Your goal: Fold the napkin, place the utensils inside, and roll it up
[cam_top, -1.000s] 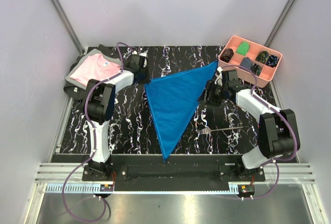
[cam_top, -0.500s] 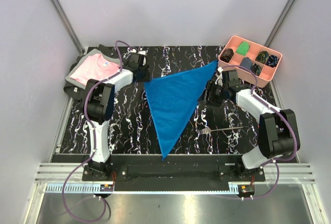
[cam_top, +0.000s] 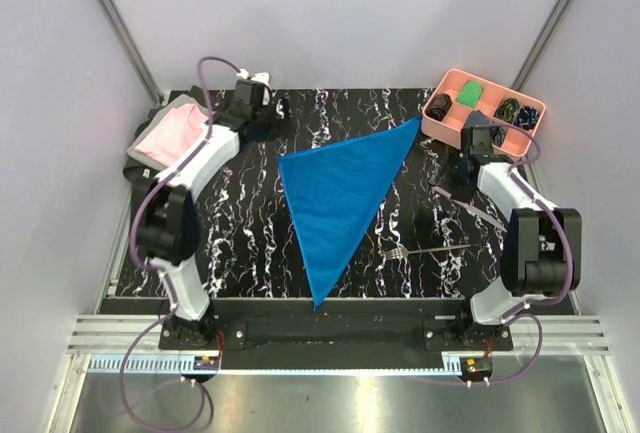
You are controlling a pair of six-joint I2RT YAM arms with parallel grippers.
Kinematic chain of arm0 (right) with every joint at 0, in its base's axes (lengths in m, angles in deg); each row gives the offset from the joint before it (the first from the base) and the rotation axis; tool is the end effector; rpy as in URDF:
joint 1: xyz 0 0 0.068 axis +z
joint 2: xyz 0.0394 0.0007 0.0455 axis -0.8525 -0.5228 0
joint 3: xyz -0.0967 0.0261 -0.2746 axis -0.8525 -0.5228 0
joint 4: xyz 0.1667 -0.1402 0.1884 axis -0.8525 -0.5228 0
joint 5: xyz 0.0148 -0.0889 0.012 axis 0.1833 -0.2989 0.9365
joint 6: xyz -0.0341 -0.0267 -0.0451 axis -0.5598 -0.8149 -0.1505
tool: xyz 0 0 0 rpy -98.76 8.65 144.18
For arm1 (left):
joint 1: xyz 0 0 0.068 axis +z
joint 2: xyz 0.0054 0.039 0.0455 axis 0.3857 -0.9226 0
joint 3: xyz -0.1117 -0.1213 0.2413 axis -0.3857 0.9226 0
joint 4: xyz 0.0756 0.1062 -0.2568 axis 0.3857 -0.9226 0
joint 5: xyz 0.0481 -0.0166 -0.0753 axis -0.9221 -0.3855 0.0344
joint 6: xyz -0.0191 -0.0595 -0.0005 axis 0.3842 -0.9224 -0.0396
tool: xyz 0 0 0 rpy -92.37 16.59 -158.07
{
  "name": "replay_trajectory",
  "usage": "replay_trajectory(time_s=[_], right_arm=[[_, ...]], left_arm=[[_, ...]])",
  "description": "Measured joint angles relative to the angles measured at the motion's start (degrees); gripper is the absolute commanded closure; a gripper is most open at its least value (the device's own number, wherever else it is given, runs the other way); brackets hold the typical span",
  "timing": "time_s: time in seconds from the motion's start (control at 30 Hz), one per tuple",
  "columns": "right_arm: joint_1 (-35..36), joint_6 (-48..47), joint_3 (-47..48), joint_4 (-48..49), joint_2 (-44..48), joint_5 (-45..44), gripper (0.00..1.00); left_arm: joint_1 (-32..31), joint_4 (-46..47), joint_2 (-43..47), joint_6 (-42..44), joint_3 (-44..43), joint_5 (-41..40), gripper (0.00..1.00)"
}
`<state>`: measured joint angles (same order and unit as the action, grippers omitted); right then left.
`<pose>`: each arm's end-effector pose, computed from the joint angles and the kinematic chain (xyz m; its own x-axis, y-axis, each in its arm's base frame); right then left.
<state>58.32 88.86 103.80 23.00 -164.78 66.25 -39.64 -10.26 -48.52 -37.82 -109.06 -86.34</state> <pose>0.3467 0.0005 0.2046 -0.7700 0.4450 -0.4573 0.3666 0.8951 0.2538 0.4496 -0.1382 0.2749 -0.7025 -0.1303 -0.6997 0.0819 0.9618 -0.2614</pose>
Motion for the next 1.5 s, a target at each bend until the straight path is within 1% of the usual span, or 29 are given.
replay_trajectory(time_s=[0.17, 0.27, 0.4, 0.57, 0.73, 0.9, 1.0, 1.1, 1.17, 1.27, 1.33, 1.37, 1.5], right_arm=[[0.2, -5.0, 6.2, 0.3, -6.8, -6.4, 0.3], [0.2, -9.4, 7.6, 1.2, -9.4, -8.4, 0.3], [0.2, -17.4, 7.7, 2.8, -11.0, -9.2, 0.3], [0.2, -26.7, 8.0, 3.9, -11.8, -7.6, 0.3], [0.2, -32.4, 8.0, 4.5, -12.1, -4.1, 0.31], [0.2, -36.5, 8.0, 5.1, -14.6, -0.8, 0.31], [0.2, -38.0, 8.0, 5.0, -15.6, 1.0, 0.34], [0.2, -39.0, 8.2, 4.8, -15.9, 1.9, 0.41], [0.2, -39.3, 8.7, 4.7, -16.5, 2.4, 0.48], [0.2, -39.6, 9.7, 4.2, -17.9, 2.6, 0.55], [0.2, -39.5, 10.8, 3.7, -18.7, 2.8, 0.59], [0.2, -39.5, 11.2, 3.6, -19.2, 3.1, 0.62], [0.2, -39.3, 12.9, 2.6, -20.3, 3.6, 0.66]], left_arm=[[0.1, -3.8, 10.8, 1.4, 0.0, 1.2, 0.01], [0.5, -6.0, 14.8, 2.4, 0.0, 3.2, 0.01], [0.9, -9.4, 15.9, 4.5, 0.0, 7.5, 0.01], [1.3, -12.5, 15.9, 6.1, 0.4, 10.3, 0.01], [1.3, -13.3, 15.9, 6.6, 1.2, 11.6, 0.01], [1.4, -13.5, 15.9, 6.8, 2.8, 12.8, 0.01], [1.4, -13.6, 15.9, 6.8, 3.2, 13.0, 0.01], [1.4, -13.7, 16.0, 7.0, 3.5, 13.0, 0.01], [1.5, -13.6, 16.2, 7.0, 3.5, 13.0, 0.01], [1.6, -13.6, 16.5, 7.0, 3.5, 13.0, 0.01], [1.7, -13.6, 16.7, 7.0, 3.5, 13.0, 0.01], [1.7, -13.6, 16.8, 7.0, 3.5, 13.0, 0.01], [1.7, -13.6, 17.2, 7.0, 3.5, 13.0, 0.01]])
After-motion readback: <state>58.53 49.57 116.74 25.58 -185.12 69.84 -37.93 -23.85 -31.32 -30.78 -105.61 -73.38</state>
